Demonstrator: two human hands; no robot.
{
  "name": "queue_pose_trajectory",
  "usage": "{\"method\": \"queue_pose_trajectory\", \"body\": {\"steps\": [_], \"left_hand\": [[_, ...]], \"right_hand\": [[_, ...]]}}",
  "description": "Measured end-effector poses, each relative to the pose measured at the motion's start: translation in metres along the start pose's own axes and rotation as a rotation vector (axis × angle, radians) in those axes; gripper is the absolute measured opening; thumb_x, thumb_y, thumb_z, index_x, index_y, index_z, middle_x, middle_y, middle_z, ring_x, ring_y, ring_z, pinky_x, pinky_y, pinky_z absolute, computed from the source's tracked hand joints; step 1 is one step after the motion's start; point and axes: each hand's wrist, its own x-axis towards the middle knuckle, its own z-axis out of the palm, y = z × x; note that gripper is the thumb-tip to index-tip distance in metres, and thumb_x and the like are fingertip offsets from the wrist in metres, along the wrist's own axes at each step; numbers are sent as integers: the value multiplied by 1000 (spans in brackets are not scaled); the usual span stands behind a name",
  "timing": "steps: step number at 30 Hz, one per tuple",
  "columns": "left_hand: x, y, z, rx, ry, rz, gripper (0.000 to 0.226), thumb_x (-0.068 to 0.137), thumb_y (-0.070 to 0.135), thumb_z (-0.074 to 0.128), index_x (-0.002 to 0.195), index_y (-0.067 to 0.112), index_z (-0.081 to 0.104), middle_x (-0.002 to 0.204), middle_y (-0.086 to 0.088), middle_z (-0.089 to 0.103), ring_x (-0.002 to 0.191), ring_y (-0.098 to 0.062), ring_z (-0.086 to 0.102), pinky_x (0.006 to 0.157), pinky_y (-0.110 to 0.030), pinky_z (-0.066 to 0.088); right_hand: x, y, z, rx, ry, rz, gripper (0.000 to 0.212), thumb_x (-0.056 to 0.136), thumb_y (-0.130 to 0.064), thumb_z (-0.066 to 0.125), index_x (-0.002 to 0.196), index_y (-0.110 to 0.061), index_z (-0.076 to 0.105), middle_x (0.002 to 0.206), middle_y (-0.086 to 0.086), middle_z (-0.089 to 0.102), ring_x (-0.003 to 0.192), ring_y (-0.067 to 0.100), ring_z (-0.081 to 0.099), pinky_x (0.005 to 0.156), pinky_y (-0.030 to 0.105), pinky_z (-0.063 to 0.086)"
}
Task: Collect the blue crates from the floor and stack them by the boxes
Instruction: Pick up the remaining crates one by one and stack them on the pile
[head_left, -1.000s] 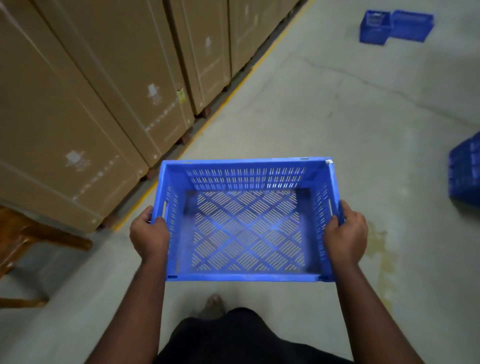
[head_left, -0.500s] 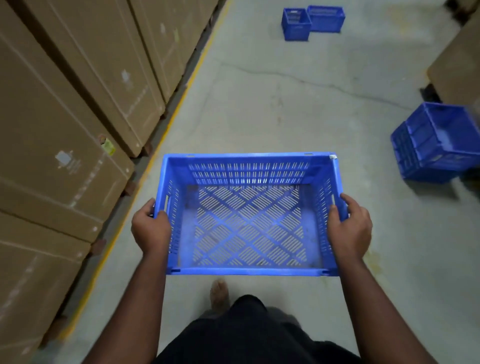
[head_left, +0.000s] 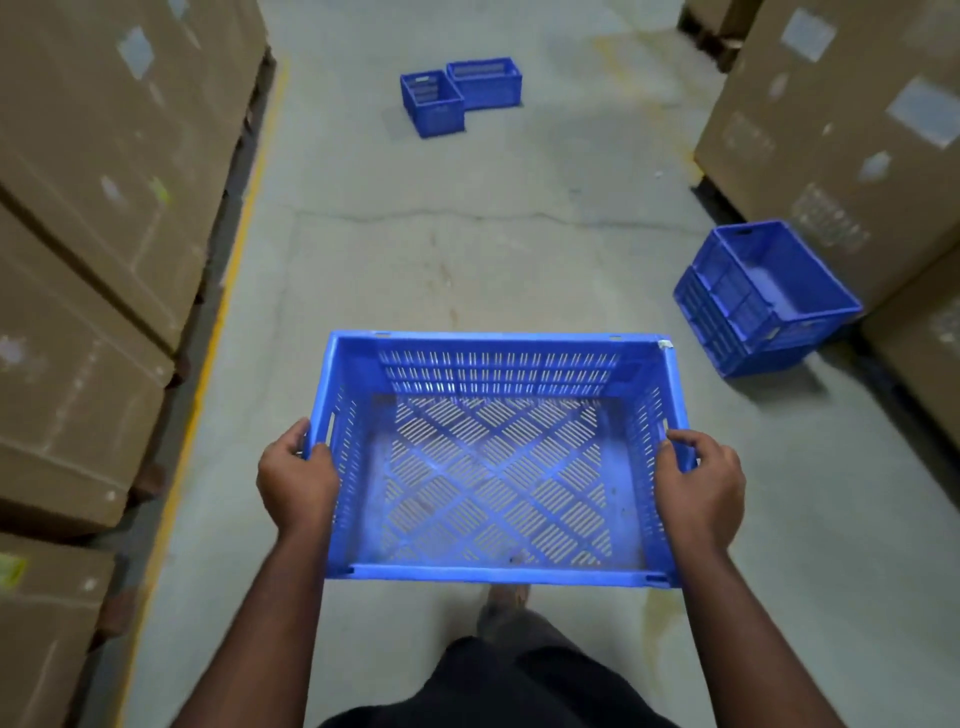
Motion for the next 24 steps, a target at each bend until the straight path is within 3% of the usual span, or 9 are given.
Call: {"method": "queue_pose_trajectory", "body": {"steps": [12, 24], "left_hand": [[155, 169, 272, -15, -215, 100, 43, 86, 6, 61, 129, 10, 68, 122, -5, 73, 104, -16, 67, 97, -26, 47], [320, 325, 532, 75, -511, 220, 44, 87, 9, 59, 130, 13, 68, 125, -3, 71, 111, -22, 69, 103, -34, 50]], "right_hand": [[245, -64, 84, -54, 181, 151, 18, 86, -23, 68, 103, -24, 73, 108, 7, 62, 104, 33, 60, 84, 40, 49], [417, -129, 197, -99, 419, 406, 17, 86, -25, 67, 102, -25, 73, 107, 7, 63, 104, 33, 61, 84, 39, 49]]}}
